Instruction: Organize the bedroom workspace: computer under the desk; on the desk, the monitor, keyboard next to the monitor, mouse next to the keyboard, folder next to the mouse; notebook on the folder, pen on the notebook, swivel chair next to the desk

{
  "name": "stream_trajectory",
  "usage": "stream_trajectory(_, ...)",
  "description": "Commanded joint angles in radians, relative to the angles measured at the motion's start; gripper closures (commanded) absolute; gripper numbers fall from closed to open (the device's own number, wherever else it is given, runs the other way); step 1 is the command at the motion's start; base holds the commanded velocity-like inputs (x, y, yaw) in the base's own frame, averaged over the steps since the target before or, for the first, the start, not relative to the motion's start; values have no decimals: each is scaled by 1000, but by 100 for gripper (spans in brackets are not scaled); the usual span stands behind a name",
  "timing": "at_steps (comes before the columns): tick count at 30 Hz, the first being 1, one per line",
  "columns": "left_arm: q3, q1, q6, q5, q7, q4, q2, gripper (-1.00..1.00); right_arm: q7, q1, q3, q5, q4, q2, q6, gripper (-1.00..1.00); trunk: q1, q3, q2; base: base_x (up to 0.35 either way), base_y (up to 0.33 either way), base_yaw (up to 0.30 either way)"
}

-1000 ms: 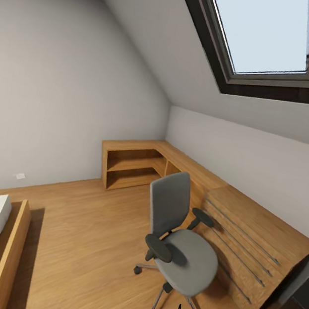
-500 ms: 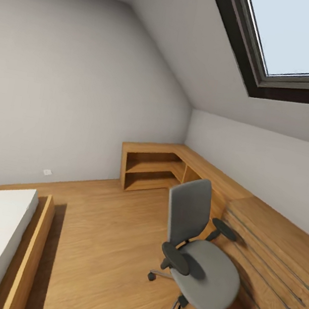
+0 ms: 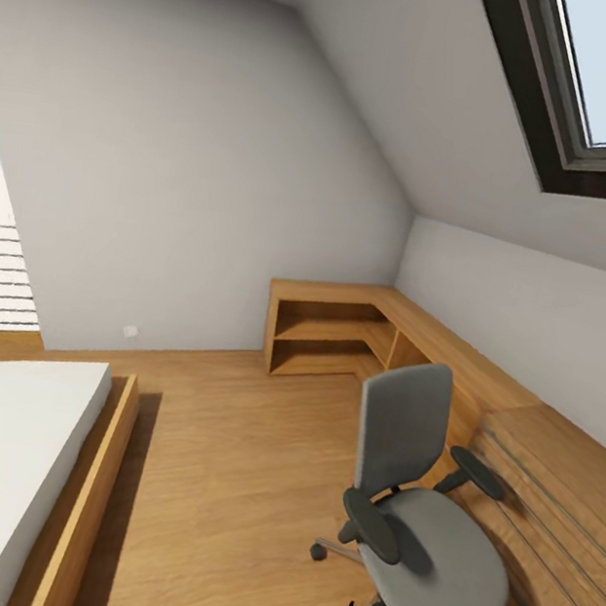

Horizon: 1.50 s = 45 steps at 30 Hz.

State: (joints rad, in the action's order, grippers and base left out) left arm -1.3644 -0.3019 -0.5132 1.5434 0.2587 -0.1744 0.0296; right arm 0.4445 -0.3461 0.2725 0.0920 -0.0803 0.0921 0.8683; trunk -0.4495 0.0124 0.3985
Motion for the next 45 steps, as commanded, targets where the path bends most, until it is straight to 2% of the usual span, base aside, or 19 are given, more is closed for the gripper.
stream_trajectory(1, -9, -1, -2, 3, 10, -4, 1, -100, 2, -1, 9, 9, 1, 0, 3, -100, 0, 2, 2, 5, -1, 203)
stream_trajectory(23, -9, -1, -2, 3, 10, -4, 1, -100, 0, -1, 9, 9, 1, -1, 3, -100, 0, 28, 2, 16, 0, 195)
stream_trajectory(45, -9, -1, -1, 3, 10, -4, 1, -100, 1, -1, 8, 9, 1, -4, 3, -100, 0, 53, 2, 286, 0, 192)
